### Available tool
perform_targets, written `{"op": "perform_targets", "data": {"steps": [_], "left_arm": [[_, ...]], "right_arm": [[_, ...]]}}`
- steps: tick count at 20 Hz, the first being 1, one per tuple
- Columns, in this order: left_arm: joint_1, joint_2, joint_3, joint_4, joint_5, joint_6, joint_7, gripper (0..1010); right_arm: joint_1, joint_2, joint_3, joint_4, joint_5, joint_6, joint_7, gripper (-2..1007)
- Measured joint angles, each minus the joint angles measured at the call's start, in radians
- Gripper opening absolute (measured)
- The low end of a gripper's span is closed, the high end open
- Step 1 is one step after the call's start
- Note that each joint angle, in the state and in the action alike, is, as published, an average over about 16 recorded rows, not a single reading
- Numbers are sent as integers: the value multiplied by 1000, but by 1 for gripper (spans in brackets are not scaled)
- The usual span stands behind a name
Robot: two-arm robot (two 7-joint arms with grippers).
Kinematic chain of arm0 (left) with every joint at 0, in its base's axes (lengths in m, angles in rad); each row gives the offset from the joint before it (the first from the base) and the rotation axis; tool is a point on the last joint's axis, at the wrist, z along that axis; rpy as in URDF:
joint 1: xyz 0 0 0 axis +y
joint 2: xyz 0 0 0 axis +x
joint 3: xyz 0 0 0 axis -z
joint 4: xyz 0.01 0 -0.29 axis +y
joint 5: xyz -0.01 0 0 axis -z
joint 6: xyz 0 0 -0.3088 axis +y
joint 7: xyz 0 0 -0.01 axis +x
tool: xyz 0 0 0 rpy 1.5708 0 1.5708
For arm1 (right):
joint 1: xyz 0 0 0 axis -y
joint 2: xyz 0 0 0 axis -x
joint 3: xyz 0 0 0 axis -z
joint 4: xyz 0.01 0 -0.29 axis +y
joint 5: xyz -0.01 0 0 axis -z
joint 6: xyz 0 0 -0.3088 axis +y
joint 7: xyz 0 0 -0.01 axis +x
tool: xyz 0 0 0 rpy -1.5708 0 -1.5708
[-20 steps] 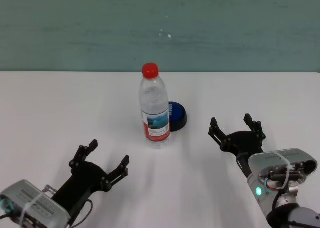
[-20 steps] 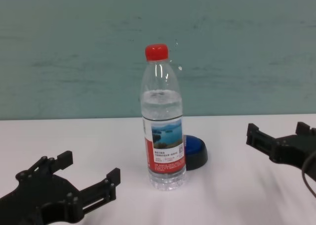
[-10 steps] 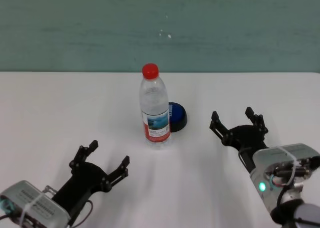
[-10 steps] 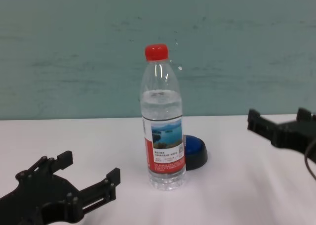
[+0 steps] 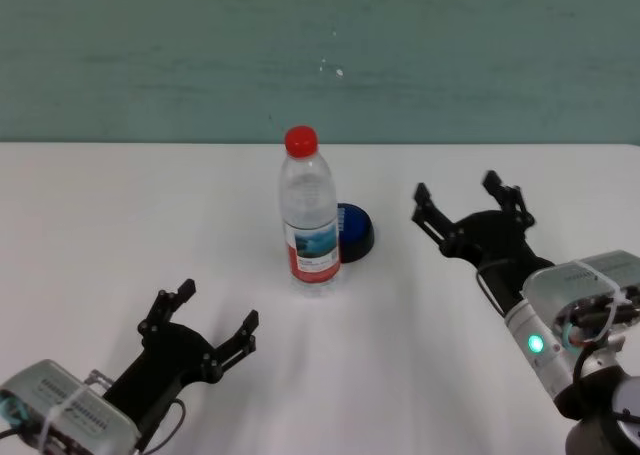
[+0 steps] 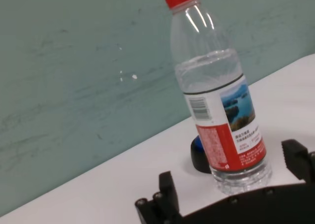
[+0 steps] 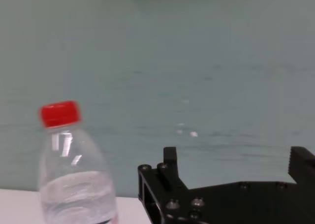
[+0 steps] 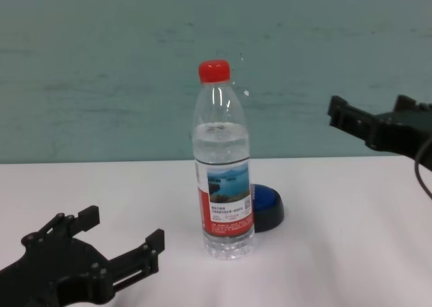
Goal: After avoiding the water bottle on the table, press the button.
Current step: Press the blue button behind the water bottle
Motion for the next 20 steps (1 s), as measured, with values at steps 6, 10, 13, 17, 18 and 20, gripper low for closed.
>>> {"op": "perform_targets", "data": {"steps": [6,10,13,17,18,20], "left_arm": [[0,0,0,0,0,0,0,1000],[0,0,0,0,0,0,0,1000],[0,0,0,0,0,0,0,1000],[0,0,0,0,0,0,0,1000],[0,0,0,0,0,0,0,1000],[0,0,0,0,0,0,0,1000]], "right_arm": [[-14,41,-2,-46,33,15,93,1003],[-33,78,-5,-78,59,27,147,1003],[-49,108,-5,-98,76,35,174,1003],[-72,149,-2,-120,98,44,201,1003],[-77,158,-1,-123,103,46,205,1003],[-86,176,0,-128,111,50,214,1003]]}}
